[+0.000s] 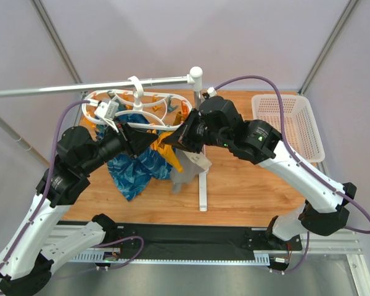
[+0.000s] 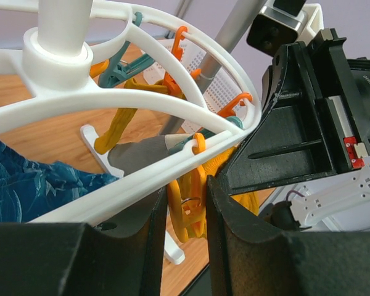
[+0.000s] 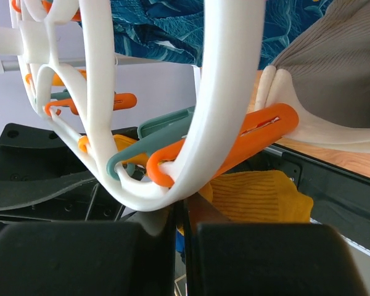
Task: Clip the socks to the hanger
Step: Clamp the sock onto the hanger.
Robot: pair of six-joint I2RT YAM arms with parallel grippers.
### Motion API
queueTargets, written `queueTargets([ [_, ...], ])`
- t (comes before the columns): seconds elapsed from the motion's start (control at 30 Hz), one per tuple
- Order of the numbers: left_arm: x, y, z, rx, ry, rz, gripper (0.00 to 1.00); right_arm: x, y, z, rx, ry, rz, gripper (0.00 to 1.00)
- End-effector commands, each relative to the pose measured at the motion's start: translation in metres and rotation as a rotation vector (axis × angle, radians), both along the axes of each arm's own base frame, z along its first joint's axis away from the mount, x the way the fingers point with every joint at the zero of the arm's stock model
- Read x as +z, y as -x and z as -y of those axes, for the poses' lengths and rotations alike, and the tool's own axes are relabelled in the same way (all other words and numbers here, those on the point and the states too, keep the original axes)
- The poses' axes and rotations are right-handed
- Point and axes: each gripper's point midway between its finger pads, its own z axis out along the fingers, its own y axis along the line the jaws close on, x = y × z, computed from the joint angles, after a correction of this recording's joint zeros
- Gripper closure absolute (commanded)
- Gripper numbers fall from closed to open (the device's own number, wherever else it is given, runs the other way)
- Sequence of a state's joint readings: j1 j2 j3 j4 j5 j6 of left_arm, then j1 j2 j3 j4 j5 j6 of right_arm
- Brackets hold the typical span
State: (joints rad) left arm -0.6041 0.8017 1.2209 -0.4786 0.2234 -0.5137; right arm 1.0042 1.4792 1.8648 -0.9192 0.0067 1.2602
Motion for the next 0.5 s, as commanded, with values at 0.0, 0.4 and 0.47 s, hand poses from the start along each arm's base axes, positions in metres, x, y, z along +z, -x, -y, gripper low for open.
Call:
queueTargets([
  [0.0, 0.004, 0.022, 0.005, -0.093, 0.003, -0.016, 1.00, -0.004, -0.006, -0.003, -0.008, -0.021, 0.002, 1.00],
  [0.4, 0.026, 0.028, 0.008, -0.118, 0.078, 0.014, 1.00, -0.005, -0.009, -0.008, -0.006, -0.023, 0.003, 1.00],
  [0.47, 0.018, 0.025, 0.010, -0.117, 0.061, 0.003, 1.00, 0.003, -0.011, -0.012, -0.008, -0.045, 0.003, 1.00],
])
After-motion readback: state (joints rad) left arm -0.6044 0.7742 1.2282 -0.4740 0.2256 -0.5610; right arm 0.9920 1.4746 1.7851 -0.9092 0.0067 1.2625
